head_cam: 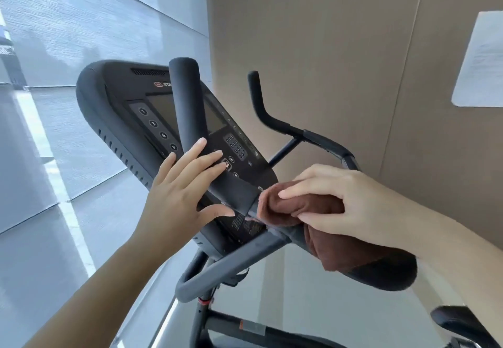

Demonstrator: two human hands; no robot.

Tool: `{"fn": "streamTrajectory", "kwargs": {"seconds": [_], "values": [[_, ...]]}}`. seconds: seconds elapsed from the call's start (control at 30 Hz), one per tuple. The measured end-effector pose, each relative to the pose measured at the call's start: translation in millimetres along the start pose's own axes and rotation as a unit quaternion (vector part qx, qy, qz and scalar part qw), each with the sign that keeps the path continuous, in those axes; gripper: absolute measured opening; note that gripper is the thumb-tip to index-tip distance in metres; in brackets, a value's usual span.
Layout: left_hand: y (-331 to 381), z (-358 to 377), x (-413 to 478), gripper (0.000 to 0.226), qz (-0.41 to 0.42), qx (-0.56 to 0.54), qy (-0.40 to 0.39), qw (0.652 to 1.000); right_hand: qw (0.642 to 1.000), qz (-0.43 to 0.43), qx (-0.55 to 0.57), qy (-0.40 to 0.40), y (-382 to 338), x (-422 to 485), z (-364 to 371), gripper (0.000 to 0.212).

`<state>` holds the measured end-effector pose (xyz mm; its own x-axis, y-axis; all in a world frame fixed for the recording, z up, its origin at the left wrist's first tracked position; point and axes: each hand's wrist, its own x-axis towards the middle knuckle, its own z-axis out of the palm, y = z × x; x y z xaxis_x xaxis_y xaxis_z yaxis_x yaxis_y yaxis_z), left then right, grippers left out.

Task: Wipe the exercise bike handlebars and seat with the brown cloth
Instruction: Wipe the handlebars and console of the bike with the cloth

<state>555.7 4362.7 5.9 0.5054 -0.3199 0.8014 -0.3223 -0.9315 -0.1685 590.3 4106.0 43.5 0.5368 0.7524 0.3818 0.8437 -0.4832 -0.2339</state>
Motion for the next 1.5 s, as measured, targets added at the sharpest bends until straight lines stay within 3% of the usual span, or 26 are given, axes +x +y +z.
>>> {"fn": "streamTrajectory", "kwargs": {"seconds": [0.13, 0.23, 0.37, 0.6, 0.77, 0.93, 1.13, 1.3, 1.5], "values": [[18.3, -2.6, -0.6, 0.069, -0.055, -0.005, -0.019, 0.998, 0.992, 0.013, 0.112, 0.062, -11.6, 26.6, 5.2, 0.035], [25.7, -7.6, 0.1, 0.067, -0.065, -0.003, -0.034, 0.997, 0.992, 0.013, 0.129, 0.003, -5.5, 21.6, -2.1, 0.037], [36.3, -7.7, 0.9, 0.061, -0.054, -0.009, -0.038, 0.998, 0.993, 0.018, 0.106, -0.051, 19.6, -20.5, -22.1, 0.041], [44.3, 1.2, -0.3, 0.058, -0.051, -0.035, -0.009, 0.998, 0.989, 0.043, 0.124, 0.062, 1.8, -15.8, -0.9, 0.032], [46.6, 0.8, -1.3, 0.053, -0.044, -0.033, -0.01, 0.998, 0.988, 0.066, 0.116, 0.082, -8.7, -15.7, 4.2, 0.031], [57.6, -3.1, -3.7, 0.066, -0.036, -0.01, -0.029, 0.999, 0.985, 0.095, 0.083, 0.115, -1.3, -64.3, 3.9, 0.035], [114.8, 2.0, -6.8, 0.057, 0.044, -0.015, -0.044, 0.998, 0.975, 0.144, 0.074, 0.15, 26.1, -116.5, -0.1, 0.047], [129.5, 6.1, -1.7, 0.047, -0.005, -0.067, -0.029, 0.997, 0.971, 0.13, 0.091, 0.179, 23.0, -94.9, 2.5, 0.035], [137.5, 8.0, -4.5, 0.053, -0.014, -0.028, -0.036, 0.999, 0.985, 0.086, 0.091, 0.119, 31.2, -87.7, 2.4, 0.032]]}}
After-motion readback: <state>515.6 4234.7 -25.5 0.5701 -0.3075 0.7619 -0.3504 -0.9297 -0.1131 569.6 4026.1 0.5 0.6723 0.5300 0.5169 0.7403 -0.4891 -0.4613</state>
